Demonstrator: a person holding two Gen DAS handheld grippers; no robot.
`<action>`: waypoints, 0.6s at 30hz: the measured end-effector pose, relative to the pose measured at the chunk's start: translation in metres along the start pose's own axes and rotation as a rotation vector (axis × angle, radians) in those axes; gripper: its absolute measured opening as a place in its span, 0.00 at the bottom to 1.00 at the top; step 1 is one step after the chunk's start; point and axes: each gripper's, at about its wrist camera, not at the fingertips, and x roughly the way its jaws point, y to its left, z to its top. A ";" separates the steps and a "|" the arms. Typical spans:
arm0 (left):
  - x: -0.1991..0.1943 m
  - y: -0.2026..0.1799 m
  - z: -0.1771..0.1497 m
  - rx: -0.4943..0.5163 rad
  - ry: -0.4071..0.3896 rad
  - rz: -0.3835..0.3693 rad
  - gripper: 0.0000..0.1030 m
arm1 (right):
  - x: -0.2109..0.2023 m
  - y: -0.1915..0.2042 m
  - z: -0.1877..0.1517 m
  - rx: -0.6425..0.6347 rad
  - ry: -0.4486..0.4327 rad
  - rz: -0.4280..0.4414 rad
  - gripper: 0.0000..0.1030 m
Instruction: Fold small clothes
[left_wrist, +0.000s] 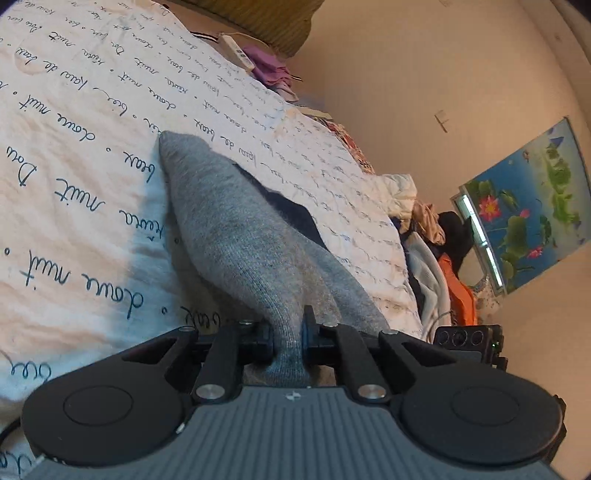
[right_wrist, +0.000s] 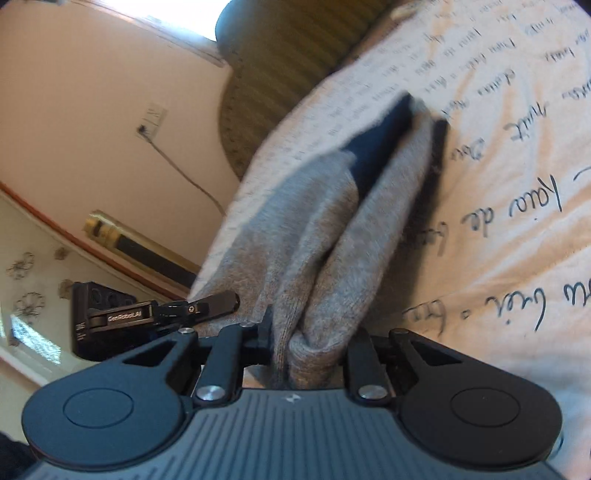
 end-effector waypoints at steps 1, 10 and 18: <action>-0.004 0.001 -0.008 0.010 0.010 0.001 0.11 | -0.009 0.003 -0.007 0.003 -0.001 0.018 0.16; -0.015 0.029 -0.040 0.016 -0.014 0.183 0.36 | -0.026 -0.031 -0.046 0.143 0.027 -0.029 0.25; -0.019 -0.055 -0.027 0.361 -0.453 0.323 0.68 | -0.056 0.008 0.040 -0.014 -0.281 -0.054 0.61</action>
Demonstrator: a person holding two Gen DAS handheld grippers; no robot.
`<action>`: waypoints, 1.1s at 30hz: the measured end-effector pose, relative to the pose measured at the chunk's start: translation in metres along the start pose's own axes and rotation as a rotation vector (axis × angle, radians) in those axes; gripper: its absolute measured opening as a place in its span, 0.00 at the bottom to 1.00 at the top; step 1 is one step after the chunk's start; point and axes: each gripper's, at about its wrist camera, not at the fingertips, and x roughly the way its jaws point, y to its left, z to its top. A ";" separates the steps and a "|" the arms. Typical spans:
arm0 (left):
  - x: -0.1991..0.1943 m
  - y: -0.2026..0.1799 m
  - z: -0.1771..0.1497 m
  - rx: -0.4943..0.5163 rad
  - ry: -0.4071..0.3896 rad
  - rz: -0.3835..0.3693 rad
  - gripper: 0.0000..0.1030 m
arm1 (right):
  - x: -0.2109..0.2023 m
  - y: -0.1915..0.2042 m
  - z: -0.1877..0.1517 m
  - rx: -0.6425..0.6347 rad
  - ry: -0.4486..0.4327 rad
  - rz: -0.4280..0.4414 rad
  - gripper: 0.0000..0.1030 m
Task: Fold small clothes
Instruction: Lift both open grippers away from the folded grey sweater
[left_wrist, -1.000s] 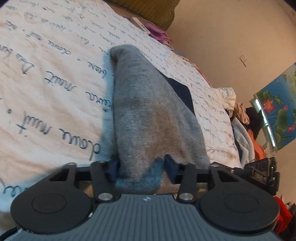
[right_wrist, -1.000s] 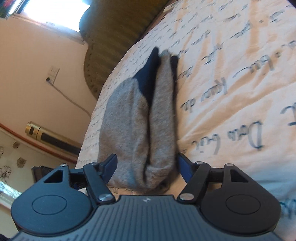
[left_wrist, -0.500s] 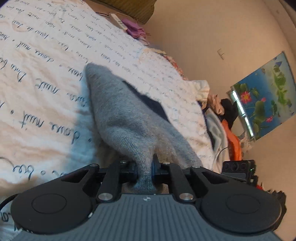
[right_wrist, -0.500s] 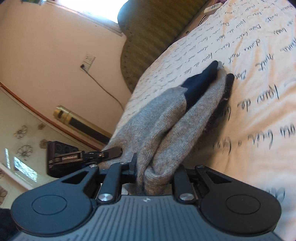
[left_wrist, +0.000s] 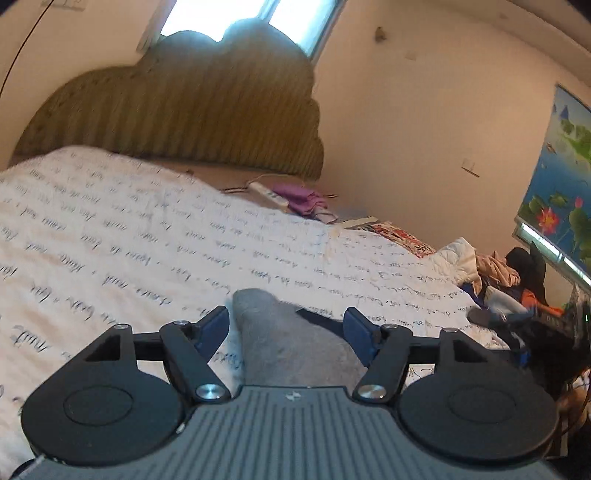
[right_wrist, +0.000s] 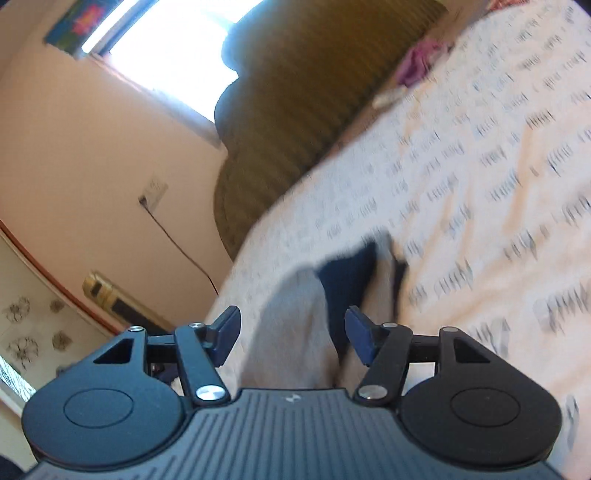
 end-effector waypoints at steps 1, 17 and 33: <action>0.016 -0.016 -0.006 0.041 0.023 -0.009 0.68 | 0.016 0.001 0.009 -0.003 0.008 0.027 0.61; 0.110 -0.046 -0.070 0.425 0.166 0.121 0.75 | 0.143 -0.045 0.014 -0.054 0.171 -0.174 0.59; 0.111 -0.049 -0.072 0.446 0.153 0.129 0.76 | 0.119 -0.015 -0.021 -0.070 0.150 -0.191 0.75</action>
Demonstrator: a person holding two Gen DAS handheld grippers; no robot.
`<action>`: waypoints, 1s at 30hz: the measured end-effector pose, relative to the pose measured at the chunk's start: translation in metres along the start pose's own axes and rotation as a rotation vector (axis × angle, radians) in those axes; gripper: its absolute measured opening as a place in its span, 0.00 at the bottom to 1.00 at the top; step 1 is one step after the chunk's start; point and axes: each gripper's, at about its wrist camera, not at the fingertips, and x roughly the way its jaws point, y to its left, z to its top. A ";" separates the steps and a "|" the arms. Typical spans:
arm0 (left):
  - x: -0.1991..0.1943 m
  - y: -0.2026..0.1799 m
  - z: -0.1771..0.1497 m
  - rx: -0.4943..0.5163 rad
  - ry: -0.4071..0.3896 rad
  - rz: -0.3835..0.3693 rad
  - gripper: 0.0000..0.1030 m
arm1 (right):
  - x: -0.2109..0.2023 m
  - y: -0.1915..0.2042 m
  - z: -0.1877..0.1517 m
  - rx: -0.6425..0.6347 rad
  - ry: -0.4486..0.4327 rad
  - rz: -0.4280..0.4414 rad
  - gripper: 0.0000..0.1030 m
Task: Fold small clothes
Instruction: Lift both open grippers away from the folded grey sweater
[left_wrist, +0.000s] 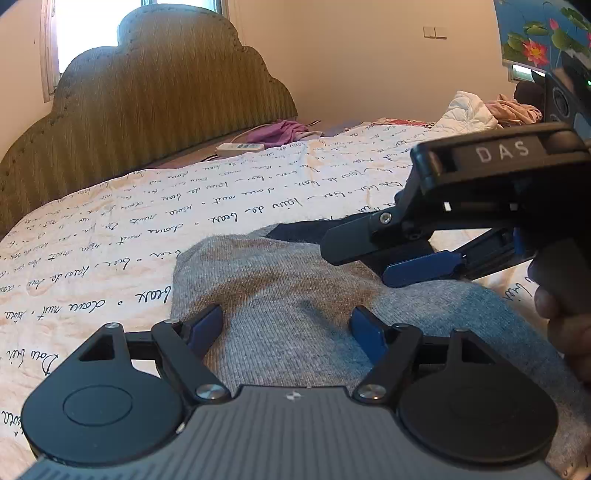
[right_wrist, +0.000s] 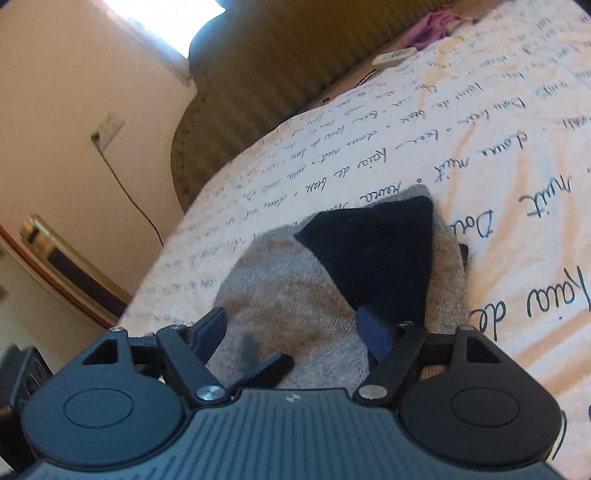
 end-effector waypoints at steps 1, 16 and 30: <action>-0.002 0.003 0.000 -0.004 -0.009 -0.006 0.77 | -0.003 0.003 0.000 -0.002 0.004 -0.014 0.75; -0.179 0.237 -0.021 -0.063 -0.162 0.560 0.89 | -0.286 -0.012 -0.074 -0.397 -0.173 -0.876 0.76; -0.157 0.053 -0.019 -0.151 -0.048 0.219 0.90 | -0.248 0.052 -0.118 -0.512 -0.330 -0.847 1.00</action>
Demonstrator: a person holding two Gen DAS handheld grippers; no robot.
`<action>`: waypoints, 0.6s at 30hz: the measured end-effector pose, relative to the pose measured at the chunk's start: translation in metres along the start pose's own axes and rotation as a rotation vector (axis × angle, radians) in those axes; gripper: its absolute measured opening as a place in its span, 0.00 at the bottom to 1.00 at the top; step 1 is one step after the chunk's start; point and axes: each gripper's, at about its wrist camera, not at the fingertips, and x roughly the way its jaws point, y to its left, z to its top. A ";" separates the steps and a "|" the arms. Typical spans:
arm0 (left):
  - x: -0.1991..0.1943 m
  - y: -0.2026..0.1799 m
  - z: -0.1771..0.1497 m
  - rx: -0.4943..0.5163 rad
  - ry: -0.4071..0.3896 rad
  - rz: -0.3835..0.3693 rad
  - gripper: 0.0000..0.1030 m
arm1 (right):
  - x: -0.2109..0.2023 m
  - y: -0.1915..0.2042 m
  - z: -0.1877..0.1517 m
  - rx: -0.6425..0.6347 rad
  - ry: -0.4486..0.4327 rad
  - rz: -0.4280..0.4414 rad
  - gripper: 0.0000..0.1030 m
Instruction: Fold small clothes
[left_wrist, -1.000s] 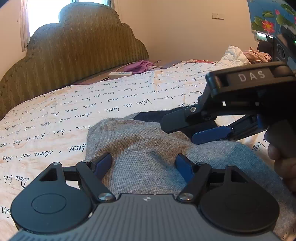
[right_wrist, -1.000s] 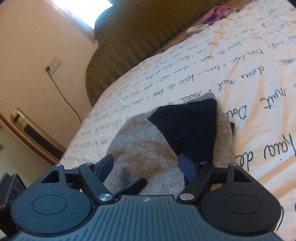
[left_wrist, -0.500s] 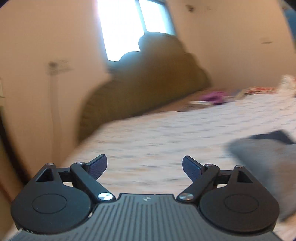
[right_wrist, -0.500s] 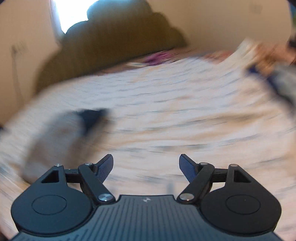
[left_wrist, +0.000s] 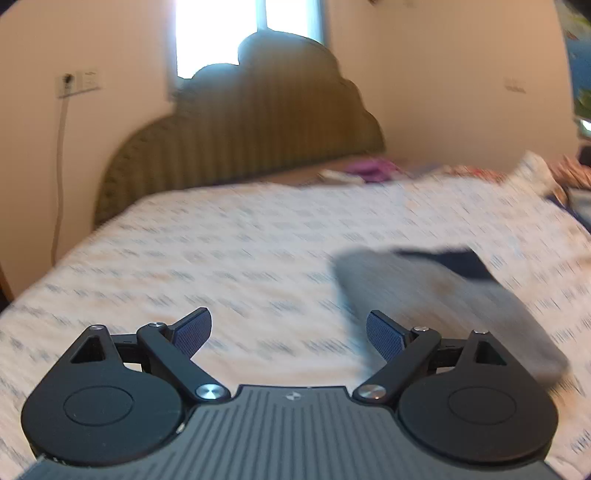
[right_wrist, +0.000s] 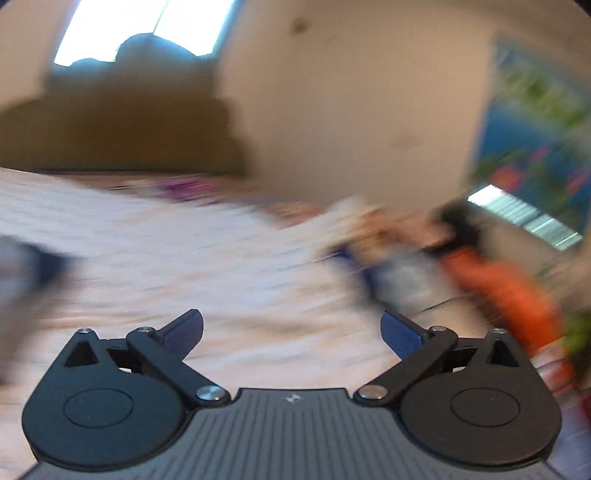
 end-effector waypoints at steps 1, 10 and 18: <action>-0.004 -0.016 -0.009 0.016 0.012 -0.017 0.91 | 0.003 0.027 -0.008 -0.018 0.030 0.074 1.00; 0.006 -0.047 -0.055 -0.075 0.264 -0.014 0.91 | 0.025 0.138 -0.038 0.073 0.194 0.259 1.00; 0.020 -0.042 -0.066 -0.088 0.306 -0.016 1.00 | 0.043 0.163 -0.046 0.063 0.318 0.207 1.00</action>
